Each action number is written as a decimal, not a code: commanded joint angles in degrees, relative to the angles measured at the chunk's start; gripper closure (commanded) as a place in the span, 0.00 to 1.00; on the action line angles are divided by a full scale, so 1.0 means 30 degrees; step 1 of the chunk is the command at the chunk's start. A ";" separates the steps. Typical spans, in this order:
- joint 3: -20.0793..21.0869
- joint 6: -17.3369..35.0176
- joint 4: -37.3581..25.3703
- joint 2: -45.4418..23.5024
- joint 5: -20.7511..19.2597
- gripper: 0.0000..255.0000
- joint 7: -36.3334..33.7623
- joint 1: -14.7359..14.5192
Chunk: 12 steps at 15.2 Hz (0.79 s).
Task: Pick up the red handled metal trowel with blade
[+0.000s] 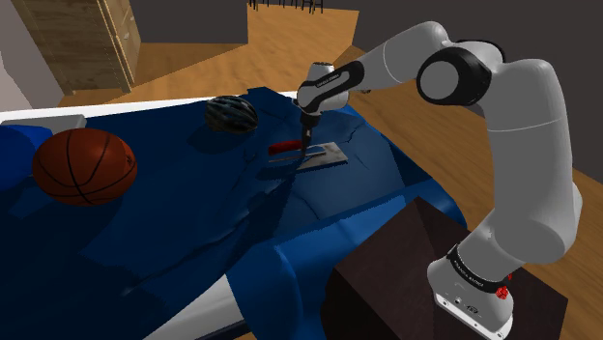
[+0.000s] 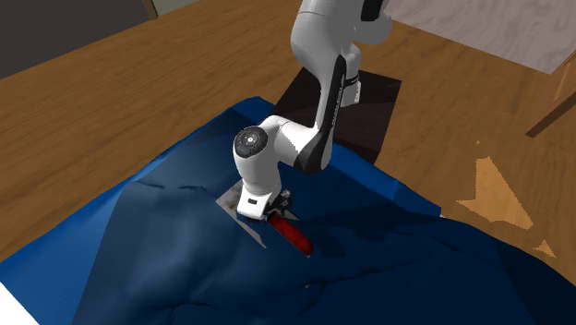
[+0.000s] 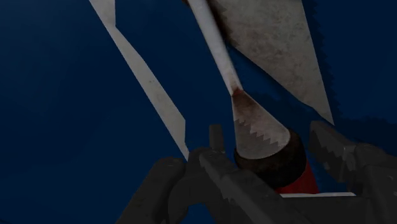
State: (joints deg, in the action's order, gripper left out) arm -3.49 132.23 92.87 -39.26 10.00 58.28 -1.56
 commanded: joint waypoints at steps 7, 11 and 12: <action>0.0002 0.0031 0.0016 -0.0007 0.0003 1.00 0.0008 0.0002; -0.0028 -0.0285 0.0026 0.0320 -0.0041 1.00 -0.0055 -0.0026; -0.0045 -0.0452 0.0022 0.0483 -0.0064 1.00 -0.0082 -0.0034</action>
State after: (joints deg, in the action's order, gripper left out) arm -3.56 131.41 93.00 -38.32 9.86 58.04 -1.70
